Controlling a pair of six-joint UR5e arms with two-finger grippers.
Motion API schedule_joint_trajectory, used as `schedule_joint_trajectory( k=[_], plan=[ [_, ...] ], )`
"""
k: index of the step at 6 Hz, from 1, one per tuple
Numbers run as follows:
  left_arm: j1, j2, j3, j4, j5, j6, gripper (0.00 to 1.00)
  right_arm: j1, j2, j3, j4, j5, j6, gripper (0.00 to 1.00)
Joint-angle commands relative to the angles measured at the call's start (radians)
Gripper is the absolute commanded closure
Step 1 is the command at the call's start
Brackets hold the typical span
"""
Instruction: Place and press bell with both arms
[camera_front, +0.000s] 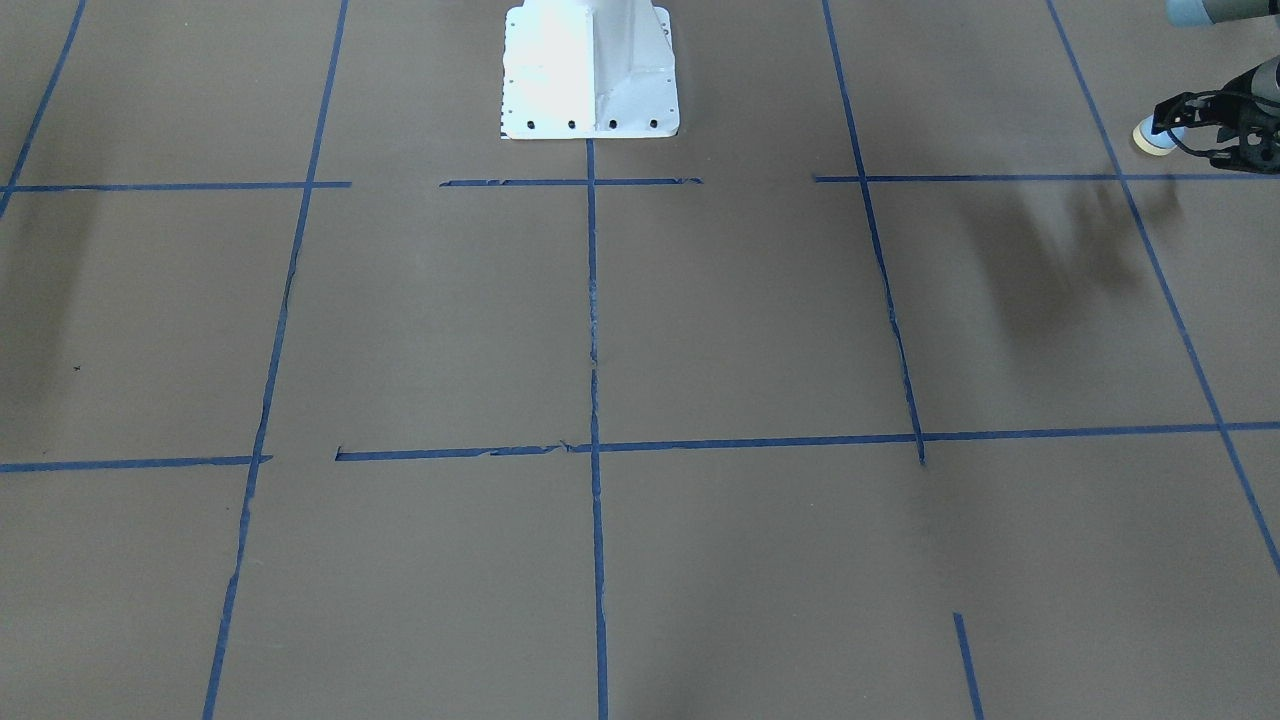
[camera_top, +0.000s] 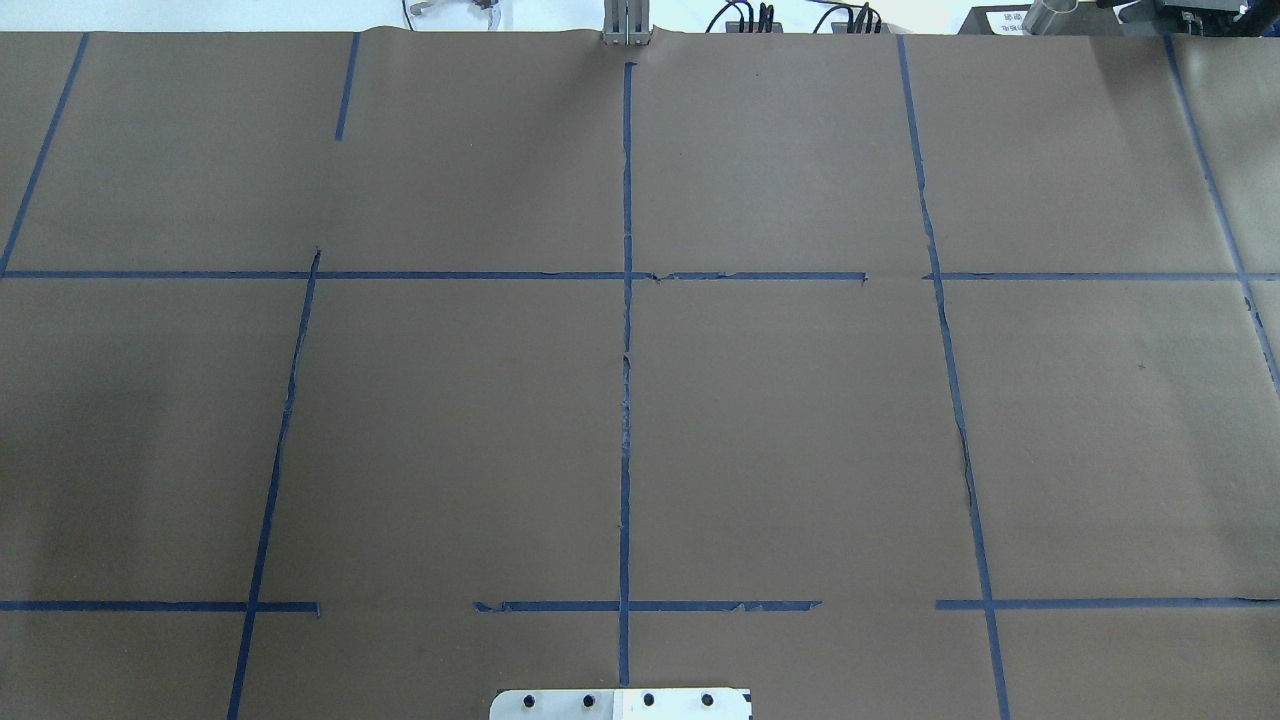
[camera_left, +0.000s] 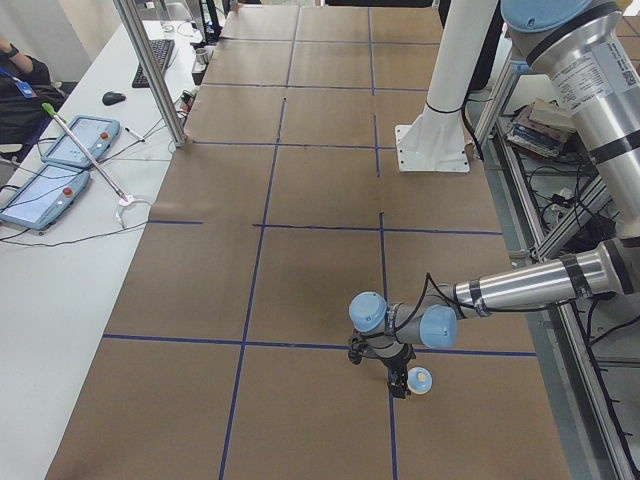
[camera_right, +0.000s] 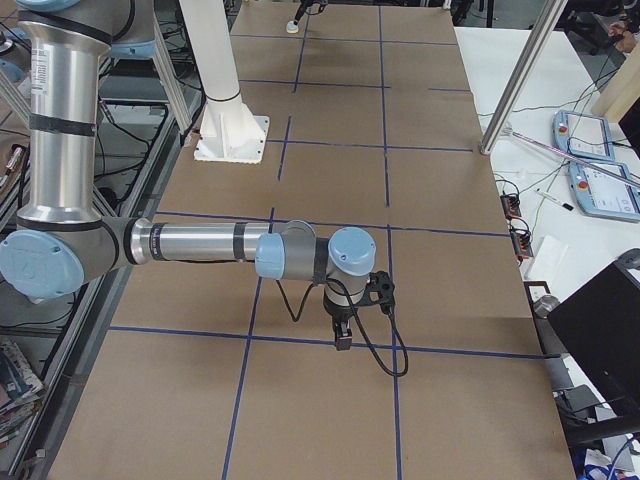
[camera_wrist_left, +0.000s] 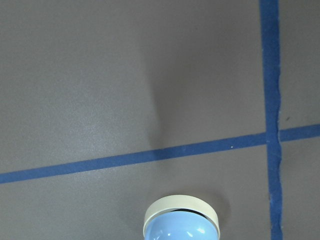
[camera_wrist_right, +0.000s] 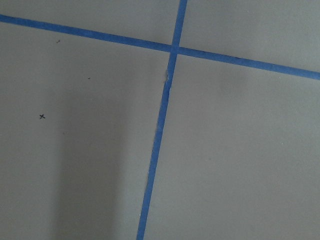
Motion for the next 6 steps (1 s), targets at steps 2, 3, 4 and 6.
schedule_joint_trajectory(
  k=[2,3,4,6],
  plan=[
    [0.075,-0.010,0.036,0.000,-0.005,0.006,0.00,0.000,-0.012,0.001,0.001,0.000,-0.002,0.00],
    [0.100,-0.010,0.038,0.000,-0.005,0.006,0.00,0.000,-0.015,0.001,0.001,0.000,-0.002,0.00],
    [0.115,-0.014,0.039,0.000,-0.007,0.005,0.00,0.000,-0.020,0.002,0.001,0.000,-0.002,0.00],
    [0.141,-0.049,0.070,0.000,-0.007,0.005,0.00,0.000,-0.020,0.002,0.001,0.000,-0.002,0.00]
  ],
)
